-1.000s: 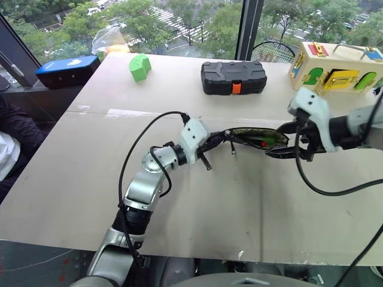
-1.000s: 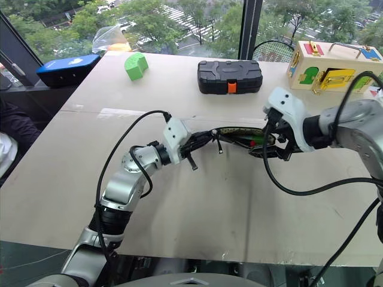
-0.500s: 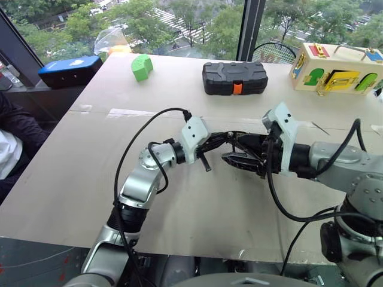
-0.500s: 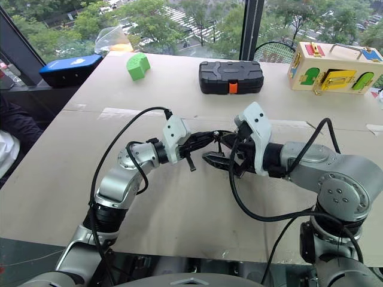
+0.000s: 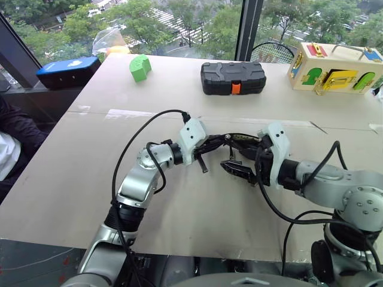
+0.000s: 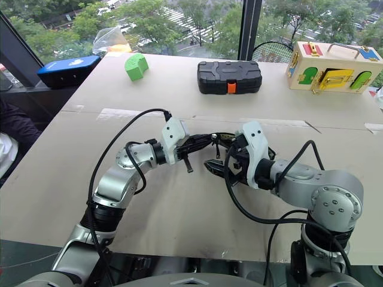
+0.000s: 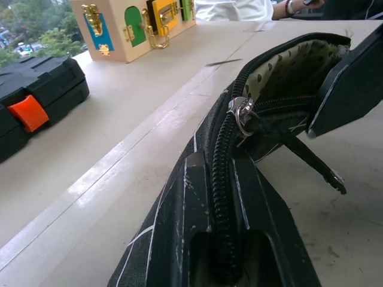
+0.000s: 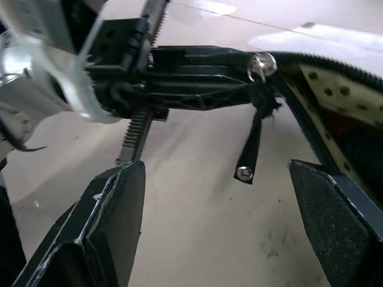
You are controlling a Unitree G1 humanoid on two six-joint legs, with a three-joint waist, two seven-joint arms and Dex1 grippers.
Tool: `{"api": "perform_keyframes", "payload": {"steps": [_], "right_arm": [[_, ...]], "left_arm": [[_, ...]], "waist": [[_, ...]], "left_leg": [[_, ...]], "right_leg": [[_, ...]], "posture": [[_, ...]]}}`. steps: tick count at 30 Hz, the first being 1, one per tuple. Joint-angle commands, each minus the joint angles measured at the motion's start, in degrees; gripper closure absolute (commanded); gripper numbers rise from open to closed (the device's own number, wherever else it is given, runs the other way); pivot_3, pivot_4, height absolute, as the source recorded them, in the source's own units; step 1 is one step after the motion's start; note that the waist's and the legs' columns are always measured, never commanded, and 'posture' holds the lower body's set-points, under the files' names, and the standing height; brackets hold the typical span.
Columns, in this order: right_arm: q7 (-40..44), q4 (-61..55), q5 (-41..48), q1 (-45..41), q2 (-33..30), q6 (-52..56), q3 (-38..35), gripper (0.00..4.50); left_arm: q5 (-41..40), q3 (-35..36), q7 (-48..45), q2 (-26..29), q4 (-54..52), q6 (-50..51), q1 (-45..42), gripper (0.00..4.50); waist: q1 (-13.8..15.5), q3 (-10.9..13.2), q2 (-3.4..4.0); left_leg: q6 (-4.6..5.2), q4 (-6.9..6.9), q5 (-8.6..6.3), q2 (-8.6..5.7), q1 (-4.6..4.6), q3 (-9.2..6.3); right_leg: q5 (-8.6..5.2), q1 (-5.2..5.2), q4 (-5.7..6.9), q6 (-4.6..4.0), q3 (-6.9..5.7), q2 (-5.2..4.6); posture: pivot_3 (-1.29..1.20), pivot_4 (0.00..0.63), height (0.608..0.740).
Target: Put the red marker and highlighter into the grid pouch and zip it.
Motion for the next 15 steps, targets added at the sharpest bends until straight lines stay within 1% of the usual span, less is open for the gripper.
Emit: {"api": "perform_keyframes", "payload": {"steps": [1, 5, 6, 8, 9, 10, 11, 15], "right_arm": [[-3.3, 0.1, -0.4, -0.4, 3.0, 0.4, -0.6, 0.66], [-5.8, 1.8, -0.9, -1.6, 7.3, -0.5, -2.4, 0.66], [-6.3, 2.3, -0.6, -2.0, 8.4, -0.8, -3.0, 0.89], [-6.8, 2.8, -0.3, -2.7, 9.6, -0.6, -3.6, 1.53], [-7.0, 2.9, -0.5, -3.0, 10.0, -0.3, -3.6, 1.97], [-7.1, 2.9, -0.6, -3.2, 10.2, 0.0, -3.7, 2.64], [-7.4, 3.2, -0.9, -3.4, 10.6, 0.0, -3.6, 2.93], [-8.3, 3.8, -1.3, -4.0, 11.9, -0.5, -3.9, 2.93]], "left_arm": [[-0.5, 0.6, -0.2, 0.1, -1.6, -1.4, -0.8, 4.5], [-0.4, 0.4, -0.4, 0.1, -1.6, -2.1, -0.3, 4.5], [-0.3, 0.3, -0.4, 0.1, -1.9, -2.1, -0.1, 4.5], [-0.3, 0.1, -0.4, 0.1, -2.3, -2.2, 0.3, 4.5], [-0.4, 0.1, -0.4, 0.1, -2.4, -2.3, 0.3, 4.5], [-0.4, 0.0, -0.4, 0.1, -2.5, -2.3, 0.4, 4.5], [-0.4, 0.0, -0.5, 0.1, -2.4, -2.4, 0.4, 4.5], [-0.4, 0.0, -0.7, 0.3, -2.3, -2.7, 0.5, 4.5]], "waist": [[-0.1, 0.0, 0.0], [-0.2, 0.0, 0.01], [-0.2, 0.0, 0.01], [-0.3, 0.0, 0.02], [-0.3, 0.0, 0.02], [-0.4, 0.0, 0.02], [-0.4, 0.0, 0.03], [-0.9, 0.0, 0.02]], "left_leg": [[0.0, 0.0, 0.0, 0.0, 0.0, 0.0], [0.0, 0.0, 0.0, 0.0, -0.01, 0.0], [0.0, 0.0, 0.0, 0.0, -0.01, 0.01], [0.0, -0.01, 0.0, 0.0, -0.01, 0.0], [0.0, -0.02, 0.0, 0.0, 0.0, -0.01], [-0.01, -0.02, 0.0, 0.0, -0.01, -0.01], [-0.01, -0.02, 0.0, 0.0, -0.01, -0.01], [0.0, -0.05, 0.0, 0.0, -0.01, -0.04]], "right_leg": [[0.0, 0.0, 0.0, 0.0, 0.0, 0.0], [0.0, 0.0, 0.0, 0.0, -0.02, 0.0], [0.0, 0.0, -0.01, 0.01, -0.02, 0.0], [0.0, 0.0, -0.01, 0.01, -0.02, 0.0], [0.0, 0.0, -0.01, 0.01, -0.03, 0.0], [0.0, 0.0, -0.01, 0.01, -0.02, 0.0], [0.0, 0.0, -0.01, 0.01, -0.02, 0.0], [0.0, 0.0, -0.01, 0.01, -0.02, 0.0]], "posture": [[0.0, 0.15, 0.74], [0.0, 0.15, 0.74], [0.0, 0.15, 0.74], [0.0, 0.15, 0.74], [0.0, 0.15, 0.74], [0.0, 0.15, 0.74], [0.0, 0.15, 0.74], [0.0, 0.15, 0.74]]}}
